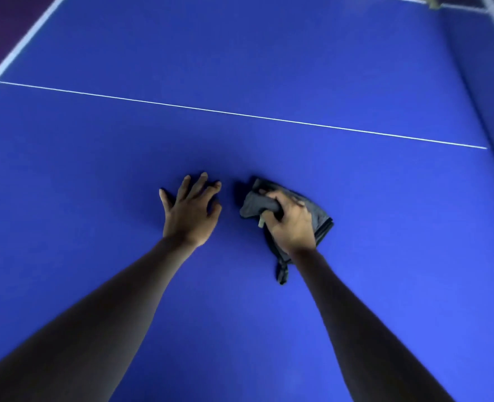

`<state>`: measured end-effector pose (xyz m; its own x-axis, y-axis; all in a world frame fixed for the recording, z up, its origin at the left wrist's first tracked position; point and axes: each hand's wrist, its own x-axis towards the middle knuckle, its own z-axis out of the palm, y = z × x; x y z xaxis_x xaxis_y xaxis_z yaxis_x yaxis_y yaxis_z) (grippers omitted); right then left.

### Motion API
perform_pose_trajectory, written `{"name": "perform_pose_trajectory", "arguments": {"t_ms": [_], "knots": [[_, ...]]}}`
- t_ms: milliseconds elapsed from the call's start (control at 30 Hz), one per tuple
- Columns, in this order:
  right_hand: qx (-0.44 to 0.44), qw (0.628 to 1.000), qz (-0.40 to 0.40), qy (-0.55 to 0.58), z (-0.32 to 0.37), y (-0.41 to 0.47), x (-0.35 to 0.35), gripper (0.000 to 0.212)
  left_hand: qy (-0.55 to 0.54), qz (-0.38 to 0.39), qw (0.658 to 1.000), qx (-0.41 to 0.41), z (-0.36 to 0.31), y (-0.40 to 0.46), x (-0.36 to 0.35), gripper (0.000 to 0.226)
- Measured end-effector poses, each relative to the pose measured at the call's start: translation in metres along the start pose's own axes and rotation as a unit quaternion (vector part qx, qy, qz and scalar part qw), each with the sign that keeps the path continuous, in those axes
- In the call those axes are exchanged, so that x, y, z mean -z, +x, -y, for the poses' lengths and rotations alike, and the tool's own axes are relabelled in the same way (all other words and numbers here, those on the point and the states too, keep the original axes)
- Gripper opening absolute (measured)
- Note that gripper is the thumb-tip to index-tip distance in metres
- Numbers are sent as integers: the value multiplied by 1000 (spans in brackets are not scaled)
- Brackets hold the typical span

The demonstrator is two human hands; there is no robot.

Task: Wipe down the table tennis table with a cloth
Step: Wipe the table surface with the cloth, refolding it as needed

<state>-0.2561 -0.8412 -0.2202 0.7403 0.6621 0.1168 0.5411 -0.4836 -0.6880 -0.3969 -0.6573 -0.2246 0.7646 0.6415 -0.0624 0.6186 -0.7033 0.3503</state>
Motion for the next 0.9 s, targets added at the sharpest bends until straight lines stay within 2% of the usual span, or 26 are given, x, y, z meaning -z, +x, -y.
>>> {"name": "perform_pose_trajectory", "arguments": {"t_ms": [167,300,433,533,633,767,900], "knots": [[-5,999,-40,-24,-4,-137,16,41,-12,-45,999,-2,-9,-36,11,37],[-13,997,-76,-31,4,-222,12,48,-2,-3,1000,5,-37,-86,5,40],[-7,990,-60,-129,10,-262,2,51,48,18,998,-40,-62,-110,-5,45],[-4,980,-54,-192,6,-246,0,56,78,14,995,-67,-77,-93,-5,46],[-17,975,-73,-207,-5,-200,-1,58,59,14,997,-38,-84,-59,-7,47],[-27,968,-136,-208,-30,-97,4,55,19,17,1000,-5,-90,-7,-15,52],[-44,965,-143,-217,-52,6,8,56,5,2,999,42,-106,7,-28,47]]}}
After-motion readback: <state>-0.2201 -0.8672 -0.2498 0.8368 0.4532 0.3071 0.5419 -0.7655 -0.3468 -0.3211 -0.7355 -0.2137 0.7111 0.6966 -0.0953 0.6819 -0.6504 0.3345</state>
